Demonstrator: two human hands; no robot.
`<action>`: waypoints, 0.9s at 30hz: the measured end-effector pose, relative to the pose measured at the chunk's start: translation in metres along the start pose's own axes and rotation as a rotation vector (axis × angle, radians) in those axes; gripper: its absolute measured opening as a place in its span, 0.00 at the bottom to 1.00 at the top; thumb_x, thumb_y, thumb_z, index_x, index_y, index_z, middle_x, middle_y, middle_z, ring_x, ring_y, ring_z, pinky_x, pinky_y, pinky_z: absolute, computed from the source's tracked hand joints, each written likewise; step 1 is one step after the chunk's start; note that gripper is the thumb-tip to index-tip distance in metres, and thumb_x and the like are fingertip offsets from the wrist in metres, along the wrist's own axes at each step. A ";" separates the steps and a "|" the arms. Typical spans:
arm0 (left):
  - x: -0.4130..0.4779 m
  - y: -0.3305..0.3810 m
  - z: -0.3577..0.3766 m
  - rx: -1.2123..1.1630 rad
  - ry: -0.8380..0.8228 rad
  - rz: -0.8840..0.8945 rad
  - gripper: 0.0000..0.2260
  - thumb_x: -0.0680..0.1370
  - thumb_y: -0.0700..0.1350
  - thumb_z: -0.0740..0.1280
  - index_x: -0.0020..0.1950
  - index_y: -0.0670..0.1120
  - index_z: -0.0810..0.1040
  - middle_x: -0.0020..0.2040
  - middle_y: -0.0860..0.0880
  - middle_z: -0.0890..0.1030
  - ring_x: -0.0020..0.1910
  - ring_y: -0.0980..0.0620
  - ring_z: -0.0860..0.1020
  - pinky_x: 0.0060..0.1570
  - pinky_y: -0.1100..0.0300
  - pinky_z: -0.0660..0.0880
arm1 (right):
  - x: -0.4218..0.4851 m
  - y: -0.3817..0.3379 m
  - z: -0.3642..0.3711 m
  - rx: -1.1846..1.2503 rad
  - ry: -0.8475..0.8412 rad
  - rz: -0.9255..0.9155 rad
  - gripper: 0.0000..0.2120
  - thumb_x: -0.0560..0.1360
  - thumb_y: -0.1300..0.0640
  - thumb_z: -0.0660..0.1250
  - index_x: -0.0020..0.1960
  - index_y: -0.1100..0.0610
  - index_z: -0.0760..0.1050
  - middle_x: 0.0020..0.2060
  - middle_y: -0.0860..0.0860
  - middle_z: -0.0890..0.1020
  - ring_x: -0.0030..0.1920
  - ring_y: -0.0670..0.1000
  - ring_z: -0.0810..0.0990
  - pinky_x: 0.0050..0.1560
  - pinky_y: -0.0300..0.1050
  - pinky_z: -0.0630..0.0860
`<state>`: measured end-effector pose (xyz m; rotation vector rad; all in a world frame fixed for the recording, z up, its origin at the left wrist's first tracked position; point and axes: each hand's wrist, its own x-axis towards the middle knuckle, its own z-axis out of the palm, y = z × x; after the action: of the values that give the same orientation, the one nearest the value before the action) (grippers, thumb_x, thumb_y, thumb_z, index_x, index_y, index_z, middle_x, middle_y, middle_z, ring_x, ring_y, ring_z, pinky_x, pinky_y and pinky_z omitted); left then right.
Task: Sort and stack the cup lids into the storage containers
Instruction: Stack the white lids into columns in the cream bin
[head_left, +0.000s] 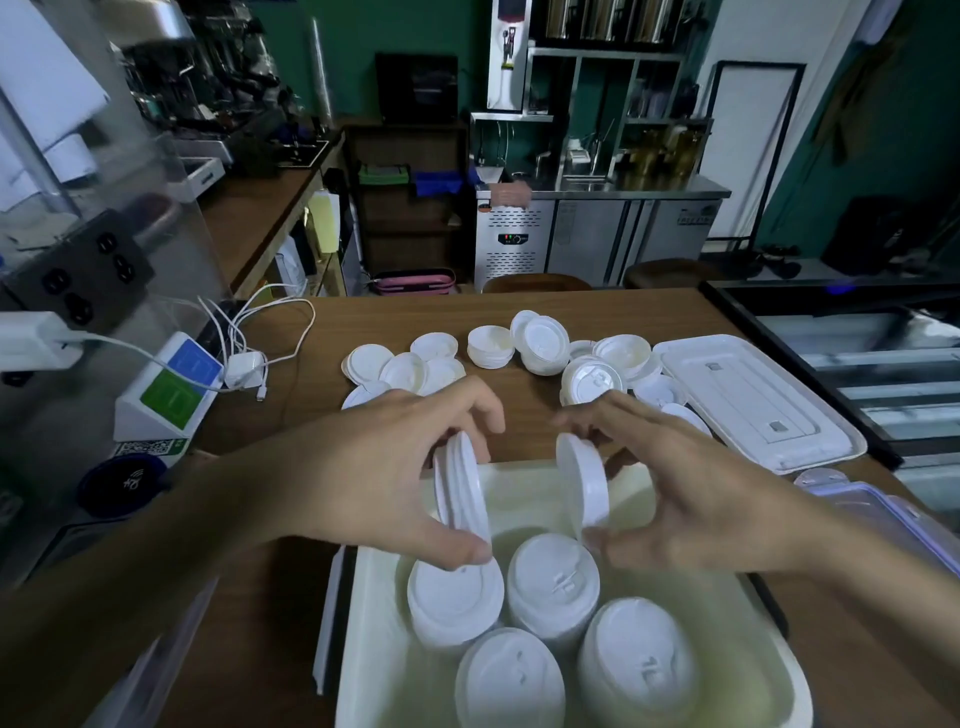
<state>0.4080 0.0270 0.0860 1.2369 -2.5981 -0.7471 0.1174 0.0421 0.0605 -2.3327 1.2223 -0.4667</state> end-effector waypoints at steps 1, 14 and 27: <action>-0.002 0.004 0.002 0.028 0.002 -0.015 0.34 0.64 0.63 0.82 0.62 0.63 0.65 0.56 0.65 0.78 0.48 0.57 0.78 0.48 0.58 0.77 | -0.003 -0.003 0.001 -0.046 -0.019 0.015 0.37 0.67 0.43 0.80 0.71 0.38 0.65 0.62 0.34 0.71 0.62 0.41 0.75 0.58 0.38 0.75; -0.007 0.022 0.030 0.286 -0.159 -0.025 0.33 0.70 0.56 0.76 0.63 0.65 0.56 0.56 0.61 0.67 0.47 0.64 0.70 0.40 0.64 0.70 | -0.001 -0.001 0.052 -0.354 -0.247 0.046 0.31 0.71 0.35 0.70 0.69 0.46 0.69 0.66 0.37 0.67 0.63 0.41 0.69 0.56 0.38 0.69; 0.006 -0.008 0.061 0.419 -0.253 -0.073 0.28 0.70 0.69 0.74 0.64 0.59 0.73 0.55 0.58 0.71 0.53 0.57 0.71 0.51 0.56 0.74 | 0.001 0.013 0.059 -0.208 -0.260 0.098 0.32 0.66 0.34 0.75 0.65 0.42 0.71 0.61 0.31 0.69 0.58 0.39 0.75 0.56 0.38 0.73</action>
<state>0.3880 0.0409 0.0288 1.4309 -3.0436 -0.4003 0.1378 0.0488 0.0045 -2.3961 1.3019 -0.0006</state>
